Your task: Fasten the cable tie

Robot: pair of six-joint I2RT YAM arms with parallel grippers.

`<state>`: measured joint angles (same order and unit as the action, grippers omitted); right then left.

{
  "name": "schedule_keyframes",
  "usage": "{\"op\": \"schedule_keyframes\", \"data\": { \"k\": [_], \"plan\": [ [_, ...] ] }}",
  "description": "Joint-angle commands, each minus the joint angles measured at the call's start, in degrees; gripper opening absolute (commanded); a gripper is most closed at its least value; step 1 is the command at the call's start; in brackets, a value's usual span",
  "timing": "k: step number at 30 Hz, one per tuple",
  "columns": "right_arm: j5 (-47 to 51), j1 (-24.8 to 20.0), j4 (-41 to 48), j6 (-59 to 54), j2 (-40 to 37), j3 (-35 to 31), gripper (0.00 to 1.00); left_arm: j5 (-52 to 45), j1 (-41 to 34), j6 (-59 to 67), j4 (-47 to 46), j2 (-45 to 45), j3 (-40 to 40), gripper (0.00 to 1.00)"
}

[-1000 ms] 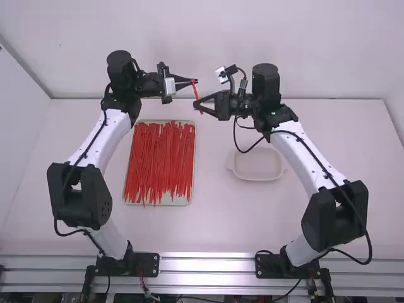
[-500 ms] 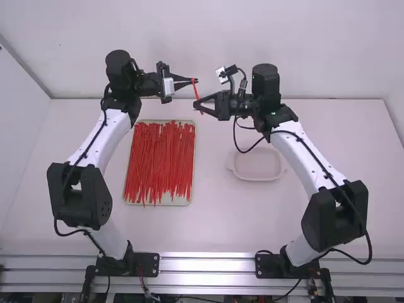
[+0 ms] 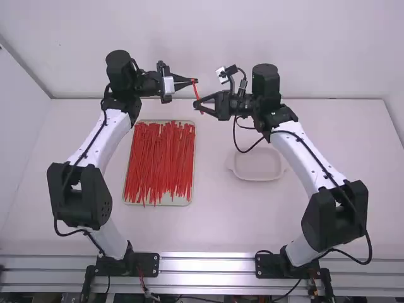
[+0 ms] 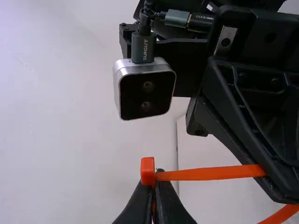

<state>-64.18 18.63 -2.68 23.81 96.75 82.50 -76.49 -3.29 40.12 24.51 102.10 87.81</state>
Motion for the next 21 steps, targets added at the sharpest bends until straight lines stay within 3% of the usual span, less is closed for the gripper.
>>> {"op": "schedule_keyframes", "data": {
  "k": [1,14,21],
  "plan": [
    [-0.52,0.04,-0.17,-0.07,-0.61,-0.09,0.0,-1.09,0.31,0.17,0.15,0.37,1.53,0.02],
    [-0.44,0.04,-2.58,0.44,-0.63,-0.09,0.0,-1.16,0.28,2.95,-2.16,0.37,1.53,0.02],
    [1.2,0.04,-3.15,1.9,-0.63,-0.09,0.0,-5.64,-0.42,3.17,-1.55,0.37,1.53,0.02]
  ]
}}
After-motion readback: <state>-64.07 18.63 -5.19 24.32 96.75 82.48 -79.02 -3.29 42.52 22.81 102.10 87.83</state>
